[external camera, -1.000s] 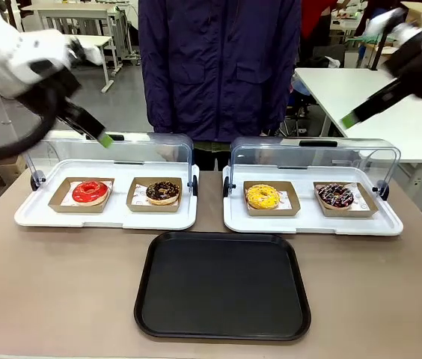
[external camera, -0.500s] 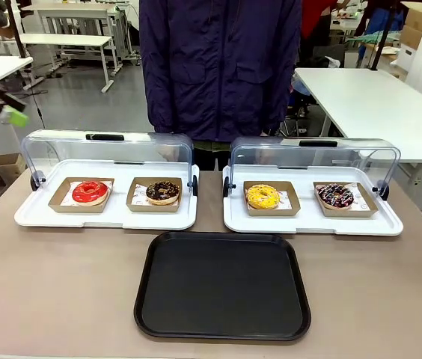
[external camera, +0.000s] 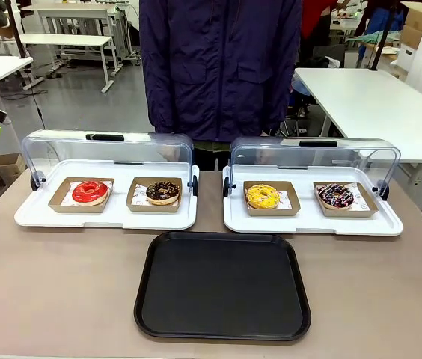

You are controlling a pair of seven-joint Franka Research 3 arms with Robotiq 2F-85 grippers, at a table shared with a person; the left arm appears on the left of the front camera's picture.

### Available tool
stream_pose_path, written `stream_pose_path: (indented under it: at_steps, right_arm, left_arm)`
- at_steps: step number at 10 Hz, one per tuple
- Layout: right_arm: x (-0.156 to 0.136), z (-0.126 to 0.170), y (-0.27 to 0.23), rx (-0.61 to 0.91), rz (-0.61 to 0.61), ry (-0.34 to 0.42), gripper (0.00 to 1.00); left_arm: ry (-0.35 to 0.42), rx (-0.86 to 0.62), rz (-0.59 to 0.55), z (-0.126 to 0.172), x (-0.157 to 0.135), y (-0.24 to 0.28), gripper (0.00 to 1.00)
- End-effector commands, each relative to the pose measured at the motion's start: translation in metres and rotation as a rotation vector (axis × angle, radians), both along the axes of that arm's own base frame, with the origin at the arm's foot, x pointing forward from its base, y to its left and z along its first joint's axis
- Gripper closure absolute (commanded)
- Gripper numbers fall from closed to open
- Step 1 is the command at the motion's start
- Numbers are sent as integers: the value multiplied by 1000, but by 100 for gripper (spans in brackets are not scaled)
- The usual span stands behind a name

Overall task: Move the second donut from the left to the tray.
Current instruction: Pick up the Paper togo box containing the Donut indicated by the person and place it on the Handle tray.

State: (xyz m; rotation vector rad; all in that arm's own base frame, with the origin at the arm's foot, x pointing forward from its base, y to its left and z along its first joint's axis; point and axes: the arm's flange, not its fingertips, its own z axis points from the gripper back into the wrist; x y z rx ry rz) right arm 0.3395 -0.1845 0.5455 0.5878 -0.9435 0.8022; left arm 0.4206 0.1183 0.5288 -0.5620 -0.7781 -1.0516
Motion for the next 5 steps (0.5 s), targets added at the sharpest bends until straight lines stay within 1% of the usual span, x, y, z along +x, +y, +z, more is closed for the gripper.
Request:
stream_pose_path:
  at_steps: [1, 3, 4, 5]
  right_arm:
    - [0, -5, 2, 15, 17, -32, 0]
    - [2, -5, 3, -2, 12, -36, 0]
    - [0, -5, -1, 14, 5, -6, 0]
    - [0, -5, -1, 14, 5, -6, 0]
  left_arm:
    - [-25, -15, -27, 5, 5, 1, 0]
    - [-30, -29, -10, 8, 0, -7, 0]
    - [-34, -25, 41, 8, 0, -12, 0]
    - [-6, -1, -6, 5, 1, -1, 0]
